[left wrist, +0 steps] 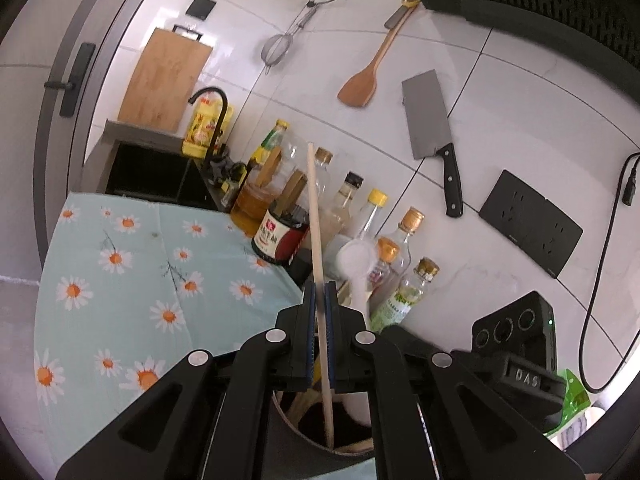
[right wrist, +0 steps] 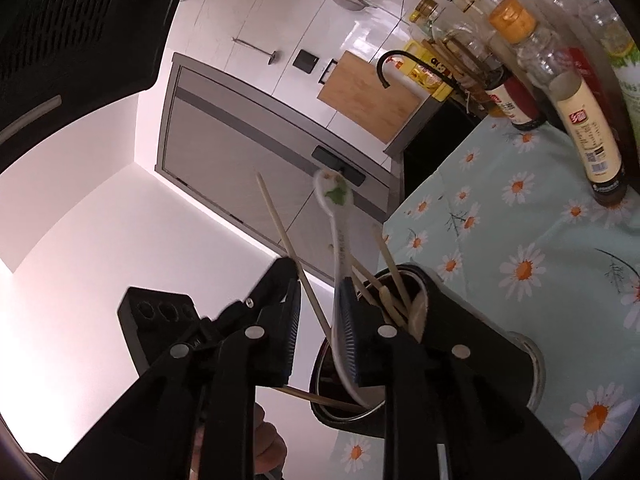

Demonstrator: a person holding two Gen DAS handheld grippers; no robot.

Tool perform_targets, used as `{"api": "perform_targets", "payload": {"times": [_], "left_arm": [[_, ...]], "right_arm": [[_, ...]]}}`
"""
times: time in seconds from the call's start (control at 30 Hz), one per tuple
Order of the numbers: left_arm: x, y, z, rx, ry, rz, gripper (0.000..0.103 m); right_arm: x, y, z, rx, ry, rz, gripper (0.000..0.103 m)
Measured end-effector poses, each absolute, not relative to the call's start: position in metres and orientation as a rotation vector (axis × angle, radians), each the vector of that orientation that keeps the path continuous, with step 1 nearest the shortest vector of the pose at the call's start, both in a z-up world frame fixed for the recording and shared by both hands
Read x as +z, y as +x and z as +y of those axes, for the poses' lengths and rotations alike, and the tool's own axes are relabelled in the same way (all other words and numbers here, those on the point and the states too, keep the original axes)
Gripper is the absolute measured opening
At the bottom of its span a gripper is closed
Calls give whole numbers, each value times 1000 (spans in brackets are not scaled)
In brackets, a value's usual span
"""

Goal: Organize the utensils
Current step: 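Carry spoon and chopstick into the black holder and open both tools, then move both open tools back down to the remaining chopsticks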

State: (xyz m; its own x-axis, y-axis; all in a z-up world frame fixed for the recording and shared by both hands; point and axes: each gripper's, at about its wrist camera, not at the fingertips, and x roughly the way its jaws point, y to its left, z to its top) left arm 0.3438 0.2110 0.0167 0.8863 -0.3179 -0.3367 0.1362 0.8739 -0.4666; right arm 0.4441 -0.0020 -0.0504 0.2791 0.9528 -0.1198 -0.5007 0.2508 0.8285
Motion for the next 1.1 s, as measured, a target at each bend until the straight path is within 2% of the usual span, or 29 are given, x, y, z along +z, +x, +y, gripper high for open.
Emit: {"api": "perform_targets", "payload": {"times": [0.83,0.97,1.1], "left_arm": [[36,309,199,-244,-404,419,6],[48,295,197,-244,-385,400,13],[57,275,195,-250,-381,398,13]], "right_arm": [[-22,408,-21,1110,719,710,24],[-14,394,-30,1095,700,709,24],[-9,376,-40,1048,625,743,24]]}}
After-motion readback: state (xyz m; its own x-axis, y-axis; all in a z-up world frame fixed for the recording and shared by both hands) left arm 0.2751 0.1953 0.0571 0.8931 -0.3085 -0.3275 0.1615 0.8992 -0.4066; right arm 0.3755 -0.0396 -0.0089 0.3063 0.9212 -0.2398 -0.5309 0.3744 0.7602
